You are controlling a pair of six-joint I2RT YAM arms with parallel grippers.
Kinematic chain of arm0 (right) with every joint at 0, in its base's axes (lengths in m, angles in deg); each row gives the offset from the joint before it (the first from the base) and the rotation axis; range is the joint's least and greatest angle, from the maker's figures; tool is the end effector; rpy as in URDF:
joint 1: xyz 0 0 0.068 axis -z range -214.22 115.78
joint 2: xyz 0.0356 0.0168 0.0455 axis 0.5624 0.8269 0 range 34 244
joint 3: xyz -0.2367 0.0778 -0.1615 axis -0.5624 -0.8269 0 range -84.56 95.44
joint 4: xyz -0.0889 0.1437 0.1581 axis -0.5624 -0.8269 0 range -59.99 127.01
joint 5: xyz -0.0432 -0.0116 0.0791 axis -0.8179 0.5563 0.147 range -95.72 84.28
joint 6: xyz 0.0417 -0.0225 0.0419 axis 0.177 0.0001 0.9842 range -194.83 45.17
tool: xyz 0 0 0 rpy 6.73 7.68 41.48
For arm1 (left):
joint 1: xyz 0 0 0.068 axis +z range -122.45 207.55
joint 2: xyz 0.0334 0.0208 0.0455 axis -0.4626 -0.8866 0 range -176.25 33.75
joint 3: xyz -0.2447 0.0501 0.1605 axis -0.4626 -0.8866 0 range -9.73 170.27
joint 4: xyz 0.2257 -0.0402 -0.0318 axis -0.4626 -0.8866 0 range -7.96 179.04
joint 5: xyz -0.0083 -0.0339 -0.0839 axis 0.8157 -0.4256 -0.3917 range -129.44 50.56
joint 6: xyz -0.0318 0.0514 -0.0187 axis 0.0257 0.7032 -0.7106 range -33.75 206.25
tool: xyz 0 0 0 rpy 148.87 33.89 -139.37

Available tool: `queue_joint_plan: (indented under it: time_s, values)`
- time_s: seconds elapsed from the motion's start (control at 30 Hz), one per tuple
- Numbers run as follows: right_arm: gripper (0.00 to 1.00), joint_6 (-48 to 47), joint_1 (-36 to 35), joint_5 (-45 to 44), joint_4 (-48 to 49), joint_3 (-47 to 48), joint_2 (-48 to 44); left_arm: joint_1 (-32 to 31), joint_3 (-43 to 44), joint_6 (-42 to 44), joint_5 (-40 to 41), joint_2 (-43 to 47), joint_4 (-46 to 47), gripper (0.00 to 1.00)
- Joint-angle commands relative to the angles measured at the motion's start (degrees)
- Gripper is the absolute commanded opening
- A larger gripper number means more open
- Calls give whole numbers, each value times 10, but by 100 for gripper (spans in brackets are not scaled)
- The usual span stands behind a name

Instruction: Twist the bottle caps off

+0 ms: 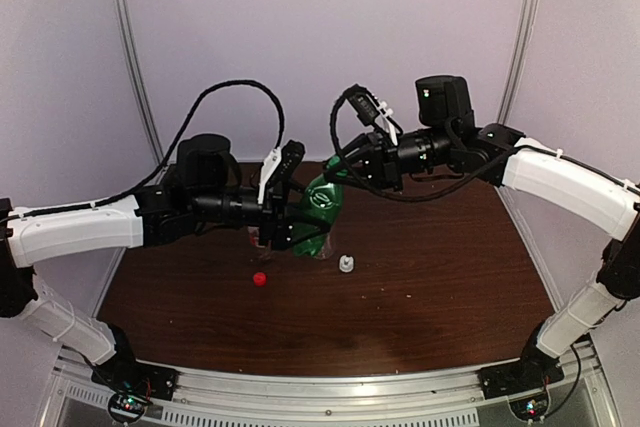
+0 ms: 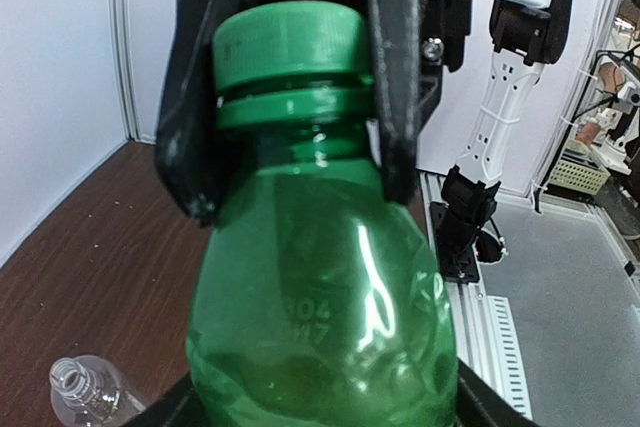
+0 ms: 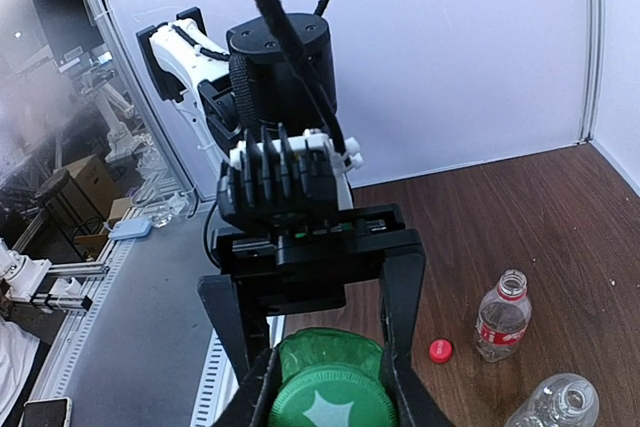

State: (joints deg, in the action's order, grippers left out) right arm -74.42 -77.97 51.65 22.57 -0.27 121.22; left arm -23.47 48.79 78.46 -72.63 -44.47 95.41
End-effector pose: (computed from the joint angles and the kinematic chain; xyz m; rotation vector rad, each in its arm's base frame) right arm 0.2007 0.2489 0.4212 -1.3697 1.4395 1.4438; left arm 0.1636 -0.2446 0.3546 1.1131 1.5971 -1.2275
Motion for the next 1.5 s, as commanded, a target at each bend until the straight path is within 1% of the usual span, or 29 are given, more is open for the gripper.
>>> queue_joint_plan:
  time_s: [0.0,0.03,0.1,0.17,0.23,0.3,0.37,0.47,0.6,0.67,0.8,1.07,1.3,1.4,1.47]
  values:
    - [13,6,-1,3,17,16,1,-3,16,15,-6,-1,6,62]
    - [16,9,-1,-5,18,15,1,-3,17,15,-2,-1,5,58]
    - [27,26,-1,-30,25,13,-1,-3,16,16,9,1,6,54]
    - [42,53,1,-61,36,10,-5,-3,14,15,25,3,6,50]
    - [54,87,4,-87,51,5,-10,-3,10,13,39,6,11,45]
    - [69,114,4,-117,61,2,-15,-3,6,5,51,9,19,43]
    - [77,141,5,-141,72,-4,-22,-3,1,-5,64,10,30,43]
    - [80,185,1,-173,103,-19,-36,-3,-3,-17,85,10,37,42]
    - [81,219,-4,-214,123,-34,-48,-3,-4,-25,102,6,43,41]
    - [79,228,-5,-219,127,-39,-47,-3,-5,-28,106,6,47,40]
    - [75,236,-6,-214,131,-43,-40,-3,-6,-31,110,6,53,40]
    - [62,245,-8,-192,143,-46,-26,-3,-5,-32,116,6,52,40]
    - [58,250,-12,-180,154,-47,-13,-3,-6,-29,121,5,51,40]
    - [53,250,-12,-174,159,-47,-10,-3,-6,-29,122,5,51,40]
    - [46,251,-13,-171,161,-47,-10,-3,-7,-29,123,5,51,39]
